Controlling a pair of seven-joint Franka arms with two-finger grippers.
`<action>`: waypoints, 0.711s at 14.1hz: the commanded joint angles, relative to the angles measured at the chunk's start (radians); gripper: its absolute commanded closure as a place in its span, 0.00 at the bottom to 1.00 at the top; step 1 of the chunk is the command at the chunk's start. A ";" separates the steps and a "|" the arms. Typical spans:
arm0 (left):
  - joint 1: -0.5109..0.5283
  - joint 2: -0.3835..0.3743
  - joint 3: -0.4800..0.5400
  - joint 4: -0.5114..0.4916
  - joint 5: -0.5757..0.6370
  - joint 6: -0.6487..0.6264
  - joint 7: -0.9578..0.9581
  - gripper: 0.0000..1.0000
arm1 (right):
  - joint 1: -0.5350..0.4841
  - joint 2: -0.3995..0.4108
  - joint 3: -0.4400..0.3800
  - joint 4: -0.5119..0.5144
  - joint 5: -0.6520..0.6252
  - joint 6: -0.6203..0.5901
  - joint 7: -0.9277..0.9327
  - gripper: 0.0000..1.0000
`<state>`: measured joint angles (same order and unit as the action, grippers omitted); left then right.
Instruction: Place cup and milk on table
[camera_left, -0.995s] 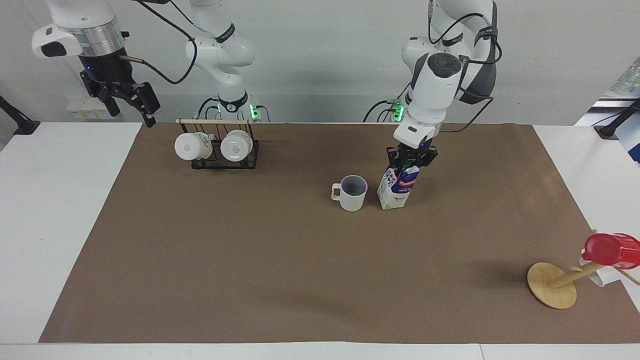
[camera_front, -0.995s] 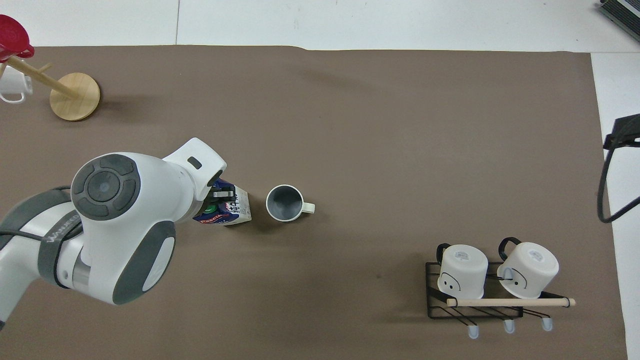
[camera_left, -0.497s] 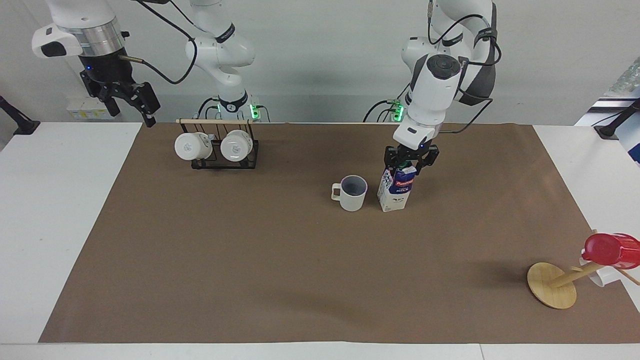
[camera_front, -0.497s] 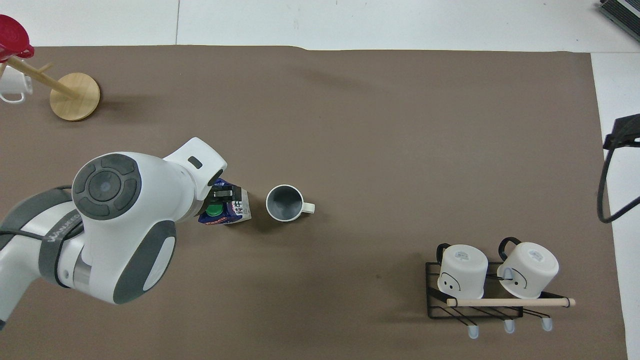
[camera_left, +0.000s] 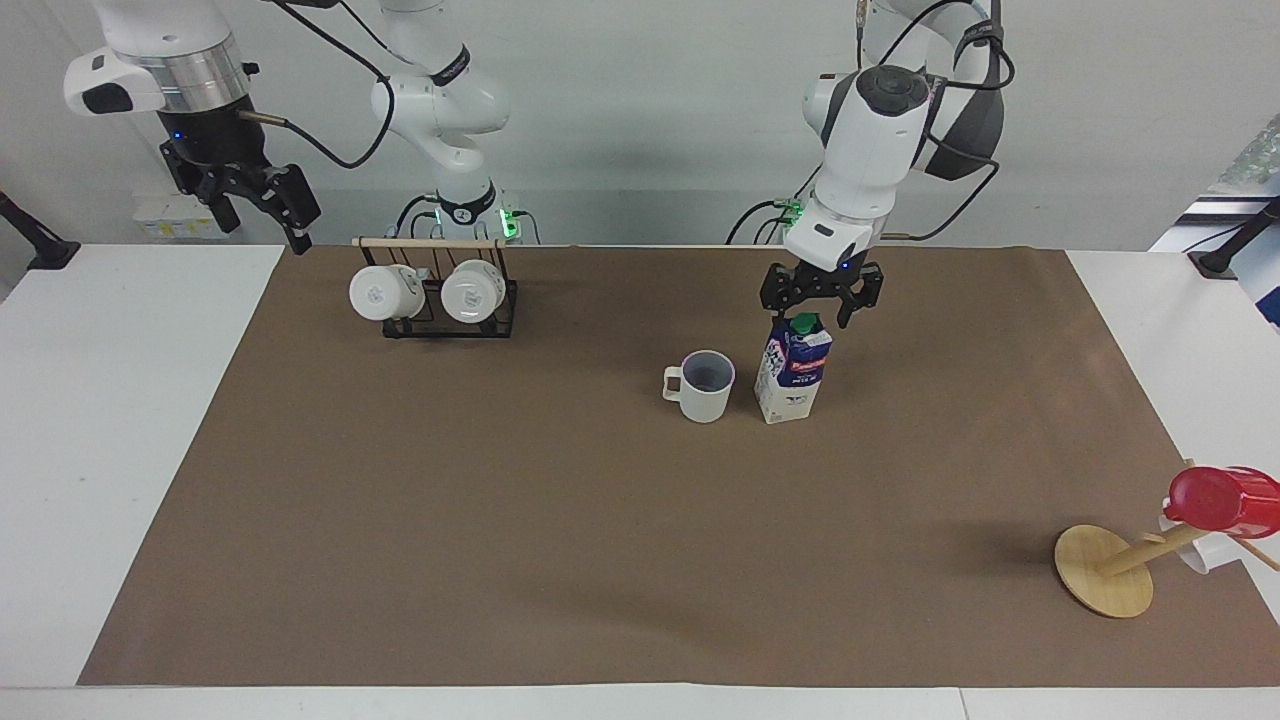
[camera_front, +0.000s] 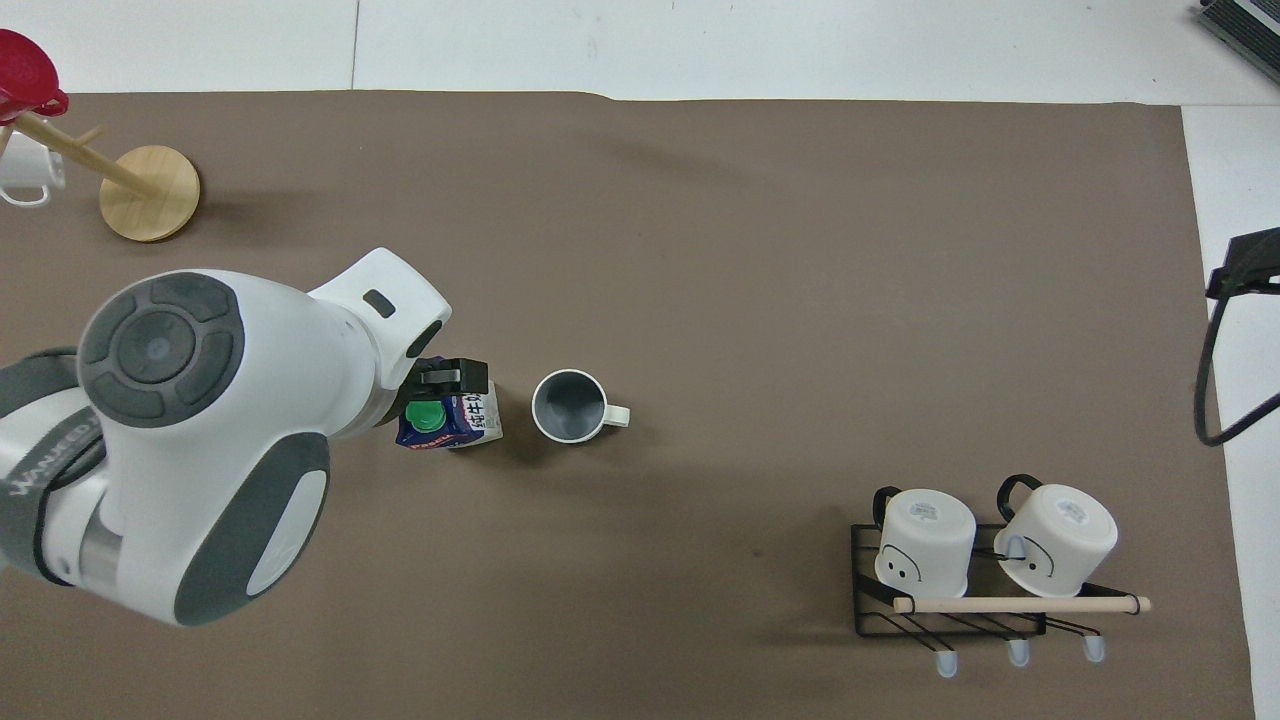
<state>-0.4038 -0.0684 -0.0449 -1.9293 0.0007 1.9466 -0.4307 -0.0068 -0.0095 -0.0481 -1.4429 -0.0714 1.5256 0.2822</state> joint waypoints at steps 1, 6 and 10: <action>-0.006 -0.022 0.020 0.058 0.022 -0.092 0.024 0.00 | -0.007 -0.001 0.004 0.007 0.015 -0.016 -0.020 0.00; 0.071 -0.047 0.028 0.148 0.024 -0.224 0.165 0.00 | -0.007 -0.001 0.004 0.007 0.015 -0.016 -0.020 0.00; 0.196 -0.051 0.033 0.204 0.015 -0.325 0.309 0.00 | -0.007 -0.001 0.004 0.007 0.015 -0.016 -0.020 0.00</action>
<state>-0.2669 -0.1203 -0.0080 -1.7553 0.0100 1.6771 -0.1916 -0.0068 -0.0095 -0.0481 -1.4429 -0.0714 1.5256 0.2822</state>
